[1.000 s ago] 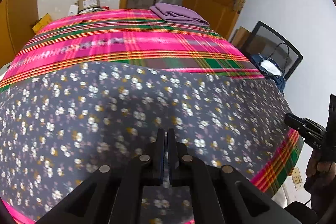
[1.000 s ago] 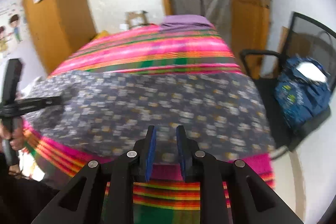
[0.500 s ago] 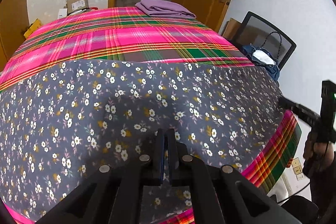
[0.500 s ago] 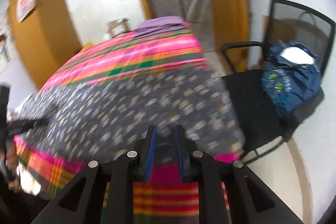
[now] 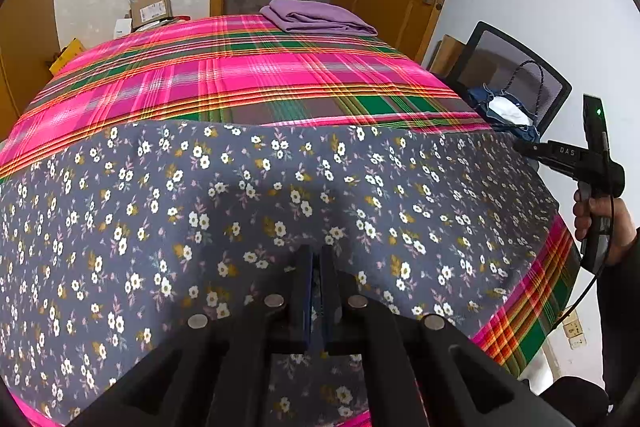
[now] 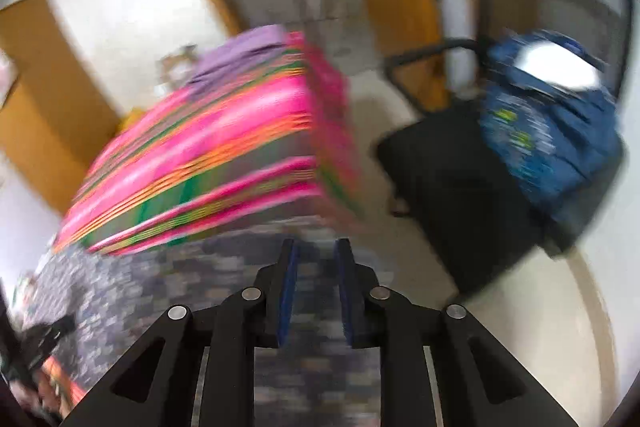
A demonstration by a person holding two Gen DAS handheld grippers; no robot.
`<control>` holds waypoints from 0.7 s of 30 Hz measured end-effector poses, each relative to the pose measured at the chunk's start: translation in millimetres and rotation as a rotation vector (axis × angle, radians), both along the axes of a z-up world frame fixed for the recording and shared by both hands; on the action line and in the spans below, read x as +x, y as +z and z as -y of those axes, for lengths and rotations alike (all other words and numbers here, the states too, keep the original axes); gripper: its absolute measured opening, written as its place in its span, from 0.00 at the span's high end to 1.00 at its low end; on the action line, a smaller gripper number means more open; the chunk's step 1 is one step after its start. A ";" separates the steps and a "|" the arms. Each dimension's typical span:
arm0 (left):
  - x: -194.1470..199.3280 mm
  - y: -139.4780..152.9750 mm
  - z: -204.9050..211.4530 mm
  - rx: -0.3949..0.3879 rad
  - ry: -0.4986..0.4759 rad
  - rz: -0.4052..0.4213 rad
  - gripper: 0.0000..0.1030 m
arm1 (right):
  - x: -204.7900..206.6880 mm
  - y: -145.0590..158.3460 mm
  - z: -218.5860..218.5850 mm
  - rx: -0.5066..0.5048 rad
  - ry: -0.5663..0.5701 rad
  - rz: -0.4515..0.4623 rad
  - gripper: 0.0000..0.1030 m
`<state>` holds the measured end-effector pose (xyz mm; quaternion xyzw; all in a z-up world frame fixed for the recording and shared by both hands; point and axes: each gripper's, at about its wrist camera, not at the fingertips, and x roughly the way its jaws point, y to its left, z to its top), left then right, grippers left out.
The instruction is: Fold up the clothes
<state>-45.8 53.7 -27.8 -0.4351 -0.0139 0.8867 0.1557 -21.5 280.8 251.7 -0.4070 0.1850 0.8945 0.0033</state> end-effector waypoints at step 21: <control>13.3 7.3 9.4 -0.010 0.052 -0.022 0.95 | 3.5 10.4 80.9 0.042 0.210 -0.028 0.77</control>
